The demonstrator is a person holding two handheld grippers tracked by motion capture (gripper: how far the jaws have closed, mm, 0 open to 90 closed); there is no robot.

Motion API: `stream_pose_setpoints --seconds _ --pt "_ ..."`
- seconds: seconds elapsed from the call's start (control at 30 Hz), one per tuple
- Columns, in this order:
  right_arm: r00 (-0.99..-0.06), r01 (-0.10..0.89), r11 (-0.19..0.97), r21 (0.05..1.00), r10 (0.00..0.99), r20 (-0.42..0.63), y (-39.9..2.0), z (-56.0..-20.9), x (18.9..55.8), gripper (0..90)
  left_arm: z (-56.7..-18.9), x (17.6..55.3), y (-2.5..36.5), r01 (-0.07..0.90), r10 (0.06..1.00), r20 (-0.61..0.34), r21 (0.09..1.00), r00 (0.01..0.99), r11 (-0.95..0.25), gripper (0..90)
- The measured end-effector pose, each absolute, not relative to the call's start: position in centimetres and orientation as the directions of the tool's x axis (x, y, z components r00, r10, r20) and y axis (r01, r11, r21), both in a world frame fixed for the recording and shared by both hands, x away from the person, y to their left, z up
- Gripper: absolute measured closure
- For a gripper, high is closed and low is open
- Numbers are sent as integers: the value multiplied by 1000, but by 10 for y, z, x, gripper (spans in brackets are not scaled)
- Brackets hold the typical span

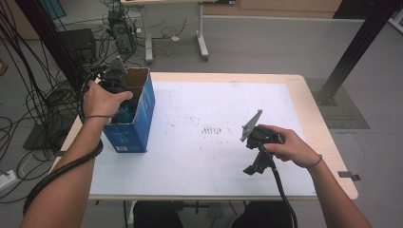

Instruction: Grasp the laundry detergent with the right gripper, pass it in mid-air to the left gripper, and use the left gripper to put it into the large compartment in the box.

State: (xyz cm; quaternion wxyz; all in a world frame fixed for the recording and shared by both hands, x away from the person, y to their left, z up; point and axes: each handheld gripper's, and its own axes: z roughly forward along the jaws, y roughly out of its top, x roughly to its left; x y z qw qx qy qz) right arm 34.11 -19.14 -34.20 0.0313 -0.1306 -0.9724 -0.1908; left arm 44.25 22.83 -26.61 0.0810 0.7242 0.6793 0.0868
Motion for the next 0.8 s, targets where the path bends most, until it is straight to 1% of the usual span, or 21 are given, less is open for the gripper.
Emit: stream_pose_setpoints --seconds 0.8 --pt "-964 266 892 365 241 113 -188 -343 341 43 -268 439 230 963 998 7 261 65 -65 376"
